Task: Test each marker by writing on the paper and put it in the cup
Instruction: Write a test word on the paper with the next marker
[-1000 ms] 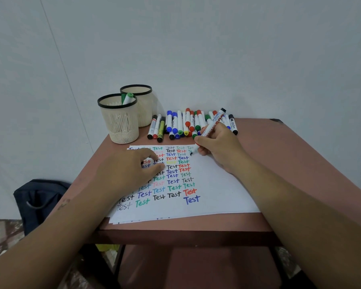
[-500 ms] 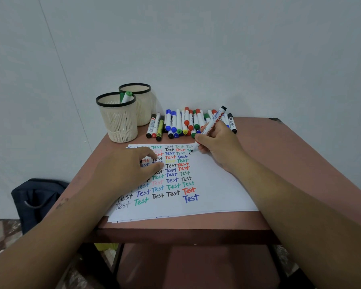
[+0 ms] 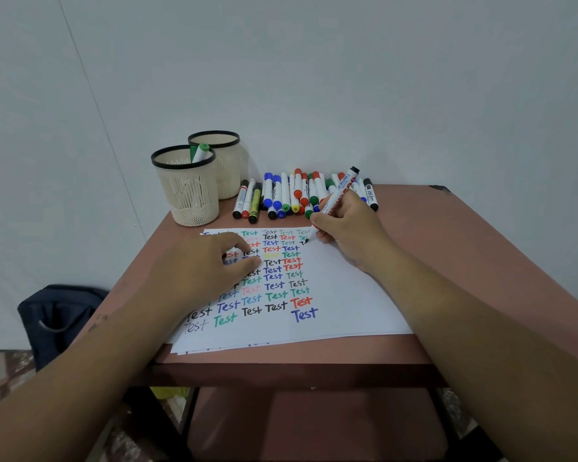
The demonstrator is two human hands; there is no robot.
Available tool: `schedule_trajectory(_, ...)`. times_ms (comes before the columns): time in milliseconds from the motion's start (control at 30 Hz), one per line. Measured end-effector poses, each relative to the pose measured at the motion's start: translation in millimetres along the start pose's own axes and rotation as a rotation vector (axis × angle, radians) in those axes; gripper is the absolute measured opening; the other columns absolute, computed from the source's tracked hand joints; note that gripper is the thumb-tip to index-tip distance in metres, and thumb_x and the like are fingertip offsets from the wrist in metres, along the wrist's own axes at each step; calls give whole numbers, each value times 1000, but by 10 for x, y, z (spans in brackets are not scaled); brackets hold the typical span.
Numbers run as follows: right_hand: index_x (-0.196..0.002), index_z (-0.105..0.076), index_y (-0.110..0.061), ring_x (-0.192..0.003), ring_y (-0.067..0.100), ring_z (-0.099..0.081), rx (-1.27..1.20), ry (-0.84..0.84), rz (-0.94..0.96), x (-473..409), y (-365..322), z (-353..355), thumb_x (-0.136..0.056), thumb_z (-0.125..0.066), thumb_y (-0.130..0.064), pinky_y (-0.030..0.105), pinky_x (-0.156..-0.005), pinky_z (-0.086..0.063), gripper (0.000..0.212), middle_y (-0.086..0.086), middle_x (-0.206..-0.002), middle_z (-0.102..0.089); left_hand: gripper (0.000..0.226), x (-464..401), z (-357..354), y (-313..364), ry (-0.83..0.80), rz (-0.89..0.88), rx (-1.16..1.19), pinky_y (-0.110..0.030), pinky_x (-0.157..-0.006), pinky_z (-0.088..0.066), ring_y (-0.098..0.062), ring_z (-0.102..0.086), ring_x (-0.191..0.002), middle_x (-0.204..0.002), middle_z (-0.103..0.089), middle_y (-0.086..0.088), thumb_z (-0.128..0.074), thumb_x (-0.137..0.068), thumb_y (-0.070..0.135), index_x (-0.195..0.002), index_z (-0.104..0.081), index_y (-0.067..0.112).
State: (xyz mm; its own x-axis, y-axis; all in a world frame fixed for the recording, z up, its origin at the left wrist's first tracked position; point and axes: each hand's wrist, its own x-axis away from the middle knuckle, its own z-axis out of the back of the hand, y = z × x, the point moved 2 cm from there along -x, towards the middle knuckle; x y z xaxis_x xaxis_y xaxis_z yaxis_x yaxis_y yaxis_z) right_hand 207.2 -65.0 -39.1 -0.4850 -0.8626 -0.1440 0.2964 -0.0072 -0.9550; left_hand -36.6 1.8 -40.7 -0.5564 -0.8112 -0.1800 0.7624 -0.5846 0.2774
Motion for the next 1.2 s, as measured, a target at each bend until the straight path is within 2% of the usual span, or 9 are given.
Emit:
schedule_trajectory(333,-102,-59,-13,-69,16,-58,-47,11,-10,11,-17,-5,-94,-71,-7,34,-71,-58,16,9,-87,-62,45,-3,0,-6,-7,-6,-4,-25,-68,-51,-4,-57,-76,-81,-57,18,-48,-84,79,-116,-60,50)
schedule_trajectory(467,-105,-59,-9,-71,16,-57,-67,41,-10,-9,5,2,-93,-70,-7,38,-74,-58,17,9,-87,-62,44,-6,-8,-15,8,-17,3,-26,-66,-49,-5,-58,-74,-79,-59,17,-48,-84,79,-115,-61,50)
schedule_trajectory(667,-105,-59,-14,-73,16,-59,-28,16,-10,-26,20,-8,-93,-72,-11,48,-80,-62,18,8,-88,-63,46,-12,-16,-30,16,-17,-5,-27,-65,-51,-6,-58,-73,-78,-59,16,-47,-83,80,-114,-62,50)
schedule_trajectory(833,-106,-58,-12,-74,18,-57,-6,25,-6,-29,18,0,-92,-71,-10,37,-73,-59,19,10,-90,-61,46,-16,-15,-22,11,-16,-13,-29,-68,-54,-5,-58,-74,-79,-59,17,-47,-83,80,-115,-61,50)
schedule_trajectory(1033,-107,-59,-10,-72,17,-58,-5,22,-9,-20,18,-2,-93,-71,-11,40,-74,-61,19,9,-88,-62,44,-8,-8,-18,16,-20,-13,-29,-66,-54,-5,-58,-72,-76,-59,16,-47,-83,80,-114,-61,51)
schedule_trajectory(1200,-107,-59,-6,-70,15,-60,-38,99,-2,-18,1,47,-94,-70,-9,24,-61,-57,17,10,-88,-64,45,-16,-15,-25,15,-24,-11,-28,-66,-53,-5,-58,-73,-77,-59,17,-47,-83,80,-115,-61,51)
